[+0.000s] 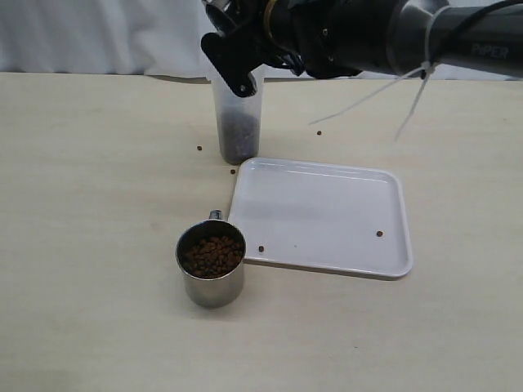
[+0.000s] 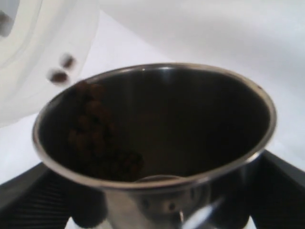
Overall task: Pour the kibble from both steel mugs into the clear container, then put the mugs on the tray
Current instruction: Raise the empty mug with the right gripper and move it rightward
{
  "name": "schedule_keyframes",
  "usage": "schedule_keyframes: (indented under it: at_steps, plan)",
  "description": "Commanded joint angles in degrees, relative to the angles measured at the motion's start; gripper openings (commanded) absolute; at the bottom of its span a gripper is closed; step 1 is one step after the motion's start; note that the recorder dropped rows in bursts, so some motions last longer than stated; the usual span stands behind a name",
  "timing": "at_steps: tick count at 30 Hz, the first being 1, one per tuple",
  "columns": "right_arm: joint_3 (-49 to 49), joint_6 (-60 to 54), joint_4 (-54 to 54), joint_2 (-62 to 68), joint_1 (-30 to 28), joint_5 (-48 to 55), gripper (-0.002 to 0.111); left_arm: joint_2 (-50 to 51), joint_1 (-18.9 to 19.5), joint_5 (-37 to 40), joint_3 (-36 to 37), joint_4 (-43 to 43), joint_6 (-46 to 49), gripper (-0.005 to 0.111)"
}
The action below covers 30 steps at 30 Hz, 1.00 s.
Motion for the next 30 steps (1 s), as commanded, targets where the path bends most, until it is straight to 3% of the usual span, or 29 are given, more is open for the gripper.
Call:
schedule_keyframes:
  at_steps: [1, 18, 28, 30]
  plan:
    - [-0.5, -2.2, -0.3, -0.4, 0.5, 2.6, 0.005, -0.2, -0.6, -0.6, 0.2, 0.0, 0.0, 0.0]
    - [-0.5, -11.6, -0.3, 0.5, 0.5, 1.8, 0.005, -0.2, -0.6, -0.6, 0.2, 0.0, 0.0, 0.0]
    - [-0.5, -3.6, -0.3, 0.5, 0.5, 3.6, 0.005, -0.2, -0.6, -0.6, 0.2, 0.0, 0.0, 0.0]
    - [-0.5, 4.7, -0.3, 0.5, 0.1, 3.6, 0.005, -0.2, -0.6, -0.6, 0.2, 0.0, 0.0, 0.0]
